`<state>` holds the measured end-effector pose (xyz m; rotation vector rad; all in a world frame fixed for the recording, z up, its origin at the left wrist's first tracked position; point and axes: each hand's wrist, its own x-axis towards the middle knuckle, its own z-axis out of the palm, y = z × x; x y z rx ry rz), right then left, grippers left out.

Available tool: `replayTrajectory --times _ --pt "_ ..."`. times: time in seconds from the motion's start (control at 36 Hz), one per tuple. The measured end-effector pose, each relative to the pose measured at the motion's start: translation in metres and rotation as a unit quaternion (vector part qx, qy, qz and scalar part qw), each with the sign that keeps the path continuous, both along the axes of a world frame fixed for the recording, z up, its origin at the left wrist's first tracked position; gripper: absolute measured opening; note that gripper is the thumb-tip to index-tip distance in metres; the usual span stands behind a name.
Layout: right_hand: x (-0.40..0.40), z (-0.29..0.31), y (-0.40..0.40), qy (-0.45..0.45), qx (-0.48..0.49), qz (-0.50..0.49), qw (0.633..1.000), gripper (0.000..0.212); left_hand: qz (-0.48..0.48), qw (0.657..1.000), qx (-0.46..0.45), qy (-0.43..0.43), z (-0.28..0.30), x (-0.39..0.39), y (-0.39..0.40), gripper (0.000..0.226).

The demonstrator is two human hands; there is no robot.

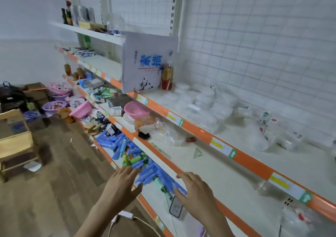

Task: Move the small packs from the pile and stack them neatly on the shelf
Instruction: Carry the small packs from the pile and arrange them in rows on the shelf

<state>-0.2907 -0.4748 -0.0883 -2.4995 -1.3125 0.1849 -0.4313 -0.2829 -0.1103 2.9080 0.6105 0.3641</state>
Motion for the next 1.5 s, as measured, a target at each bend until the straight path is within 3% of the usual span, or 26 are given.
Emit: replayTrajectory --times 0.14,0.47,0.67,0.78,0.89,1.0,1.22,1.36,1.5 --pt "0.041 0.012 0.027 -0.038 0.014 -0.016 0.999 0.039 -0.032 0.999 -0.020 -0.013 0.000 0.048 0.042 0.035" --pt "0.200 0.073 0.140 -0.135 0.102 -0.049 0.984 0.037 -0.092 0.990 0.009 -0.103 0.076 0.226 0.154 0.042" --pt "0.295 0.113 0.197 -0.141 0.081 -0.070 0.984 0.040 -0.110 0.988 0.071 -0.086 0.124 0.332 0.210 0.045" --pt "0.336 0.117 0.221 -0.120 0.068 -0.087 0.987 0.039 -0.131 0.987 0.064 -0.063 0.139 0.382 0.232 0.047" --pt "0.369 0.111 0.240 -0.117 0.035 -0.103 0.987 0.038 -0.168 0.984 0.048 -0.021 0.143 0.428 0.246 0.049" --pt "0.388 0.105 0.261 -0.174 -0.017 -0.107 0.979 0.031 -0.219 0.975 0.031 0.025 0.137 0.473 0.261 0.060" --pt "0.405 0.102 0.291 -0.193 -0.219 -0.168 0.942 0.034 -0.286 0.951 -0.011 0.116 0.117 0.533 0.281 0.094" --pt "0.415 0.099 0.297 -0.134 -0.288 -0.211 0.925 0.060 -0.329 0.933 0.003 0.146 0.103 0.555 0.290 0.070" --pt "0.420 0.106 0.300 -0.083 -0.275 -0.230 0.930 0.071 -0.349 0.930 -0.034 0.112 0.093 0.557 0.298 0.077"
